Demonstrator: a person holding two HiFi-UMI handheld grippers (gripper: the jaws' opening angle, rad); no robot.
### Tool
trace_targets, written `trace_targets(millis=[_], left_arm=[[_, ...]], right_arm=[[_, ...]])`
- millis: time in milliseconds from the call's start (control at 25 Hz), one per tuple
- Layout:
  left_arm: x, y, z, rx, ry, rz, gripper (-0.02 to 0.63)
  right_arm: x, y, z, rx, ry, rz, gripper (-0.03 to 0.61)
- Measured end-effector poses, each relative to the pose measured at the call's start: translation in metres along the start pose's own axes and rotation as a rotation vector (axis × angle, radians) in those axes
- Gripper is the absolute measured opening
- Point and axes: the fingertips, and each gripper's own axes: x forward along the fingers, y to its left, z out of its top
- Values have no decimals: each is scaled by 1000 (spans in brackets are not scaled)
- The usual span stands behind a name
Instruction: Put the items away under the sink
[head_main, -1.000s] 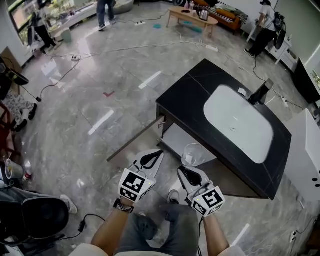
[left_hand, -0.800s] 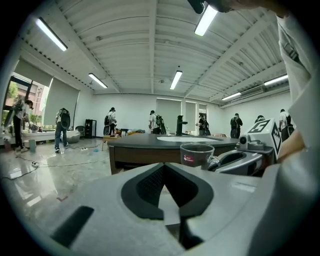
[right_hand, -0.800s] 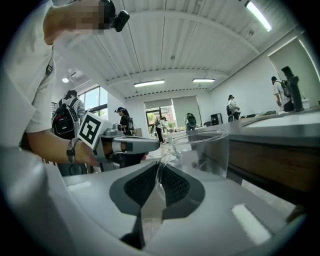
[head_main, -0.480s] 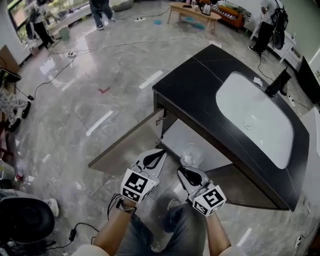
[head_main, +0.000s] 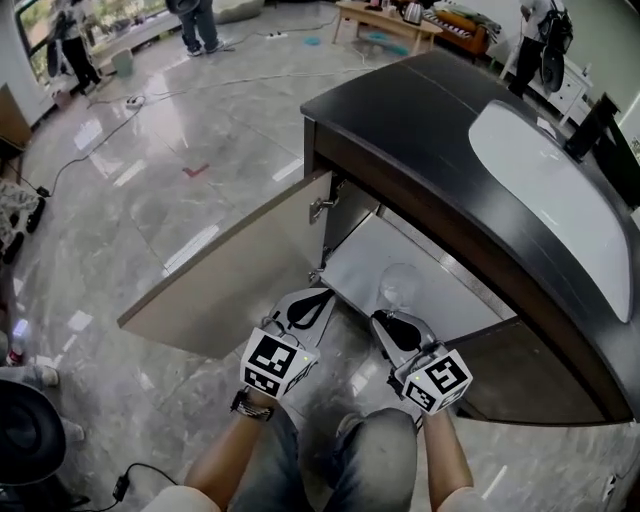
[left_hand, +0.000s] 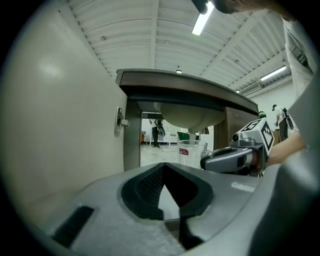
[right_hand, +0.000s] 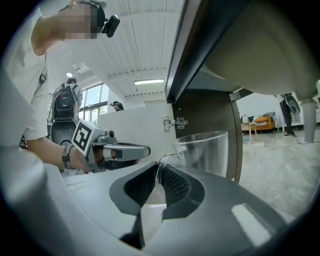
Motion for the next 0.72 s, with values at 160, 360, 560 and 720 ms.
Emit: trace_targets(millis=[160, 360, 560, 720], left_arm=[[12, -2, -30, 22, 2, -10, -2], [17, 1, -48, 36, 16, -16, -2], [16, 13, -52, 56, 22, -6, -2], [16, 23, -55, 53, 27, 11, -2]], right_arm=[[7, -14, -29, -9, -8, -12, 34], [17, -43, -54, 7, -1, -44, 34], [35, -75, -72, 16, -4, -73, 34], [49, -90, -89, 60, -15, -85, 34]])
